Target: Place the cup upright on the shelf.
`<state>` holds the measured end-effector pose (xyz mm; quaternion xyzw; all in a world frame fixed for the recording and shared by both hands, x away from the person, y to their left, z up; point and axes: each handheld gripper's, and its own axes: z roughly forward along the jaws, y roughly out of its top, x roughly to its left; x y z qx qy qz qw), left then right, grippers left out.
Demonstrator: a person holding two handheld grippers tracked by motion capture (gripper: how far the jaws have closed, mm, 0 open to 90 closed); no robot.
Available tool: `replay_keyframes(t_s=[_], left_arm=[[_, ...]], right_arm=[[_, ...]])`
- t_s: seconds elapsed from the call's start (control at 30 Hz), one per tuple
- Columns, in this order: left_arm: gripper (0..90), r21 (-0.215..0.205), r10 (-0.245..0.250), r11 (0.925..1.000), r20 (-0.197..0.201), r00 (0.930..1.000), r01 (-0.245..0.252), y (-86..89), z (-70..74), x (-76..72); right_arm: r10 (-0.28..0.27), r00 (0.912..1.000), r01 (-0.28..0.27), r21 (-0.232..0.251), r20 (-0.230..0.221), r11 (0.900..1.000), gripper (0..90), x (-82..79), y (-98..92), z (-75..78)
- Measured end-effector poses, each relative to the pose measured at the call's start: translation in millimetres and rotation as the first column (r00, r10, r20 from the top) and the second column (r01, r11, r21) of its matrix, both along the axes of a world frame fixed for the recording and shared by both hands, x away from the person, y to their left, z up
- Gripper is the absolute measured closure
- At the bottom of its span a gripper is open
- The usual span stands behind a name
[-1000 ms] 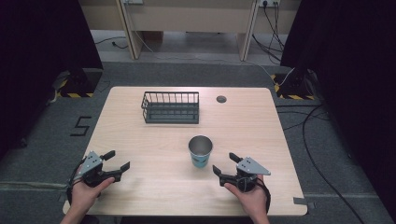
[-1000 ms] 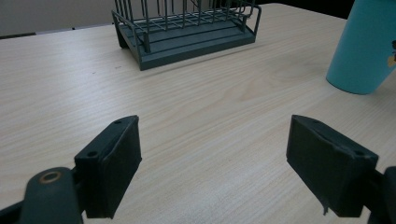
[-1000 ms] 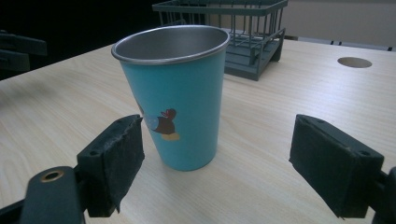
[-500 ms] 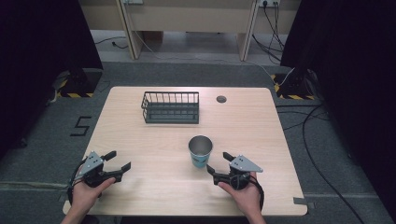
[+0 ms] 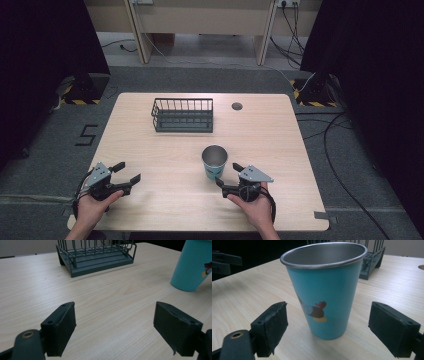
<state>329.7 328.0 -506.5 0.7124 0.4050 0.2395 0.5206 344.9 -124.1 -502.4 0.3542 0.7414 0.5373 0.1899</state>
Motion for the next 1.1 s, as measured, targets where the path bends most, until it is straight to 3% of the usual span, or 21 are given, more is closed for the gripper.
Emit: replay_keyframes(t_s=[1.1], left_arm=[[17.7,-0.014,-0.005,0.9999,-0.014,0.9999,0.005,0.5,-1.5,0.8]], right_arm=[[0.021,0.9996,-0.020,-0.038,0.017,0.999,15.2,31.7,30.3,-1.3]])
